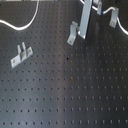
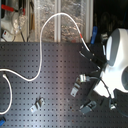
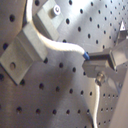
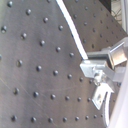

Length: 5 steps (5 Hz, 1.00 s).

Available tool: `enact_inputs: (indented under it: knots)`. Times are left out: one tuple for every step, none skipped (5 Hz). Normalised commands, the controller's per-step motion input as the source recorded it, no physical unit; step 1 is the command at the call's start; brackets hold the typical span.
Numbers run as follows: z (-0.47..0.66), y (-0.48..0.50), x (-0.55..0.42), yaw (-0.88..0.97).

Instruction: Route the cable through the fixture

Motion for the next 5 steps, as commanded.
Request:
enact_inputs:
  knots:
    - [0.14, 0.057, -0.076, 0.0]
    - [0.29, 0.131, -0.1, -0.03]
    - [0.18, 0.218, -0.059, -0.07]
    - [0.1, 0.115, -0.103, -0.04]
    - [0.26, 0.099, -0.088, -0.02]
